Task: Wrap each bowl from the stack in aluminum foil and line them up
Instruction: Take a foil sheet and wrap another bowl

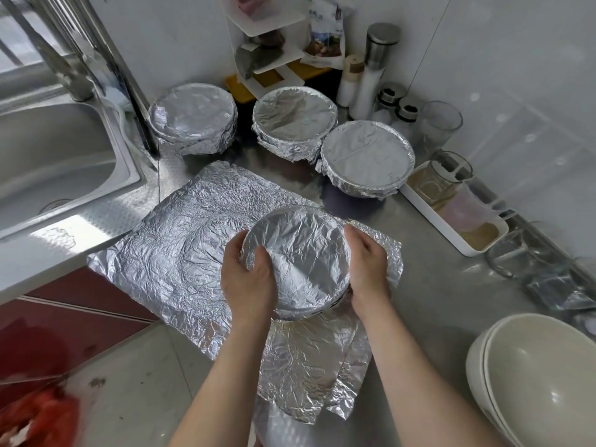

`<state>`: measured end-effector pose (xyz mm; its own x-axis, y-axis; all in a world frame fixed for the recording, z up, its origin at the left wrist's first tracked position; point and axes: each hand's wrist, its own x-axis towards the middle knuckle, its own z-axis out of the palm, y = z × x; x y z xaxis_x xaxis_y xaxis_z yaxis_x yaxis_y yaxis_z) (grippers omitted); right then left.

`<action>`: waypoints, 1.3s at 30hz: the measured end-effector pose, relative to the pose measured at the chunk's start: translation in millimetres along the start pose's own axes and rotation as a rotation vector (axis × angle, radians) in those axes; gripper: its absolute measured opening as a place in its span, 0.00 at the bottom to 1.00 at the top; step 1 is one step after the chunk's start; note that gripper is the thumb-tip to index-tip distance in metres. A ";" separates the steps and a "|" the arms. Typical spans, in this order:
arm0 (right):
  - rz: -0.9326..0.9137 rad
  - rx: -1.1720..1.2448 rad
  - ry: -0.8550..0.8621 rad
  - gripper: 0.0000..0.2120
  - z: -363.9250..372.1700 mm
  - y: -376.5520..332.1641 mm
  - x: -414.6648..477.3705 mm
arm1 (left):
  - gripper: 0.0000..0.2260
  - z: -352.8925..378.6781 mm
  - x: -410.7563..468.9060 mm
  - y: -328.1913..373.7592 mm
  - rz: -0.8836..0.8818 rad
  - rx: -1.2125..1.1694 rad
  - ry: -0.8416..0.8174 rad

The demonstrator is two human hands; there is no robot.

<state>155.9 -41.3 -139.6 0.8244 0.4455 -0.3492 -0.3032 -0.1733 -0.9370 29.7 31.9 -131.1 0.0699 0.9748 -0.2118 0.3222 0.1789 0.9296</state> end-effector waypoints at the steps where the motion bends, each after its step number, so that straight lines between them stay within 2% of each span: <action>1: 0.018 0.014 0.005 0.13 0.9 -1.2 -2.6 | 0.17 0.0 -0.2 0.6 0.001 0.002 0.002; 2: 0.038 0.028 0.008 0.14 0.8 -1.3 -4.1 | 0.17 0.0 -0.4 0.9 0.000 0.003 0.003; 5: 0.111 0.075 -0.042 0.06 -1.2 0.6 -3.7 | 0.15 0.8 -0.1 0.8 0.000 -0.010 0.005; 6: 0.129 0.076 -0.064 0.05 -1.3 1.9 -3.2 | 0.15 0.9 -0.3 0.6 0.000 -0.014 0.003; 9: 0.118 0.085 -0.096 0.15 -2.0 7.0 -2.3 | 0.16 0.4 -1.0 0.4 0.000 -0.024 -0.008; 11: 0.101 0.062 -0.115 0.18 -1.6 6.2 -4.1 | 0.19 -0.1 -1.3 0.0 0.004 -0.044 -0.028; 14: 0.128 0.018 -0.089 0.18 -2.0 3.0 -6.7 | 0.21 0.0 -3.3 0.0 0.009 -0.096 -0.070; 18: 0.134 -0.009 -0.042 0.23 -0.1 1.7 -9.1 | 0.21 -0.4 -3.6 0.4 0.022 -0.104 -0.083; 21: 0.141 0.001 -0.057 0.22 -0.8 -2.3 -9.7 | 0.20 -1.0 -3.0 2.6 0.002 -0.122 -0.086; 25: 0.014 -0.010 -0.104 0.19 -8.2 -1.8 -4.9 | 0.21 -9.3 -5.3 -1.3 -0.009 -0.148 -0.068; 30: -0.095 -0.166 -0.188 0.19 -2.2 4.2 -10.1 | 0.26 -10.2 -18.5 -9.3 0.068 -0.074 -0.130; 34: -0.133 -0.267 -0.194 0.22 -5.6 5.9 -5.6 | 0.30 -18.3 -10.5 -7.7 0.205 0.189 -0.147; 36: -0.159 -0.312 -0.188 0.24 -9.3 4.0 -5.9 | 0.27 -21.8 -10.0 -2.9 0.400 0.342 -0.203; 39: -0.184 -0.354 -0.198 0.24 -7.1 1.6 -15.3 | 0.25 -15.9 -18.8 -1.0 0.741 0.709 -0.391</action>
<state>146.3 -54.6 -135.7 0.7316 0.6505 -0.2039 0.0507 -0.3503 -0.9353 13.1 15.6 -123.3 0.7244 0.6771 0.1299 0.5379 -0.6729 0.5078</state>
